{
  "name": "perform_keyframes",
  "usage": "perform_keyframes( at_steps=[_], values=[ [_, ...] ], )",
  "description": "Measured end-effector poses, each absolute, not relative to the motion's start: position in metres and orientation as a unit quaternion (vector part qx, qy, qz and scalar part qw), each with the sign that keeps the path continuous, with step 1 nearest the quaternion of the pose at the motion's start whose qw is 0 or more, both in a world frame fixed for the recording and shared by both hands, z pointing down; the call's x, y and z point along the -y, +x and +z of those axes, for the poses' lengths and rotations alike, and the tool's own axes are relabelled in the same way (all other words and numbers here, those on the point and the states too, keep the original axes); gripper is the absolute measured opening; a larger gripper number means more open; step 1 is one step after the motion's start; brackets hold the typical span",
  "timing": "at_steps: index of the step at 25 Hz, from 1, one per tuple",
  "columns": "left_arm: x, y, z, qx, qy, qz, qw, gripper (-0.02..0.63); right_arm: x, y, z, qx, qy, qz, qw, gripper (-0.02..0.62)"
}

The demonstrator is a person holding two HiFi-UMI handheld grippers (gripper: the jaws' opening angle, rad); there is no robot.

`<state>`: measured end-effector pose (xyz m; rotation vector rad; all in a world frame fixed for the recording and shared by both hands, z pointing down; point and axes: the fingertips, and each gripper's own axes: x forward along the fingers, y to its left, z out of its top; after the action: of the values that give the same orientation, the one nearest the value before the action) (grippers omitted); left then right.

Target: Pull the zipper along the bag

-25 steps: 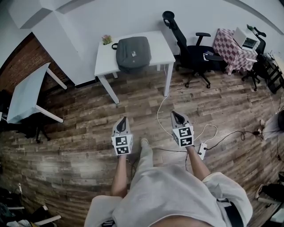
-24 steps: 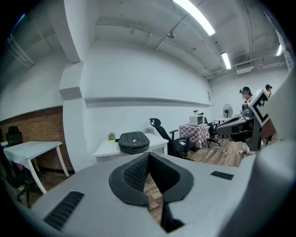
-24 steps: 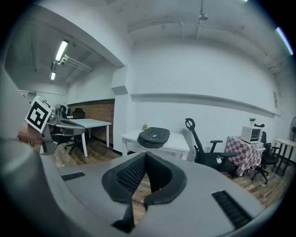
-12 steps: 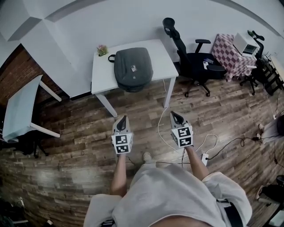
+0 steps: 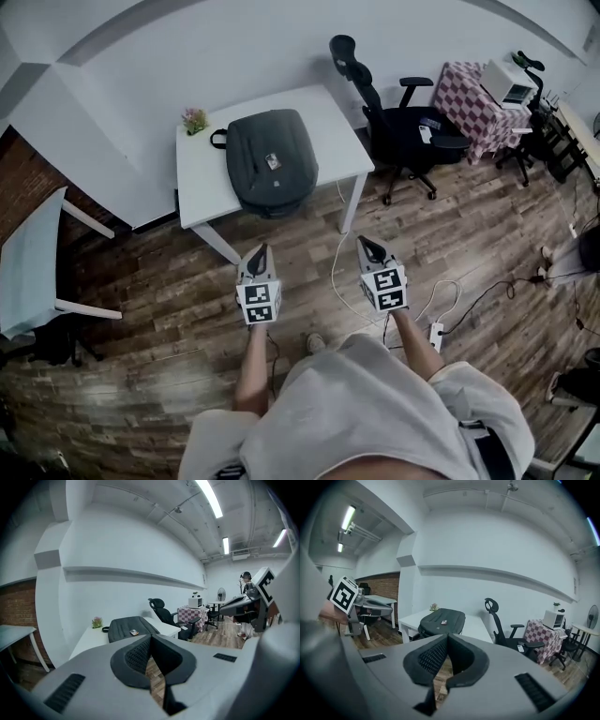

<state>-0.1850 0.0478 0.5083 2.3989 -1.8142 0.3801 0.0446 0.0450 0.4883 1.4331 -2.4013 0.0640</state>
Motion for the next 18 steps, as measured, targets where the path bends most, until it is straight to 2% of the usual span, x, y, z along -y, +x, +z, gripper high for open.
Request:
perform_keyframes(
  at_steps=[18],
  values=[
    [0.058,-0.162,0.542,0.565,0.805,0.166,0.067,0.026,0.06,0.049,0.524,0.845,0.497,0.059,0.189,0.014]
  ],
)
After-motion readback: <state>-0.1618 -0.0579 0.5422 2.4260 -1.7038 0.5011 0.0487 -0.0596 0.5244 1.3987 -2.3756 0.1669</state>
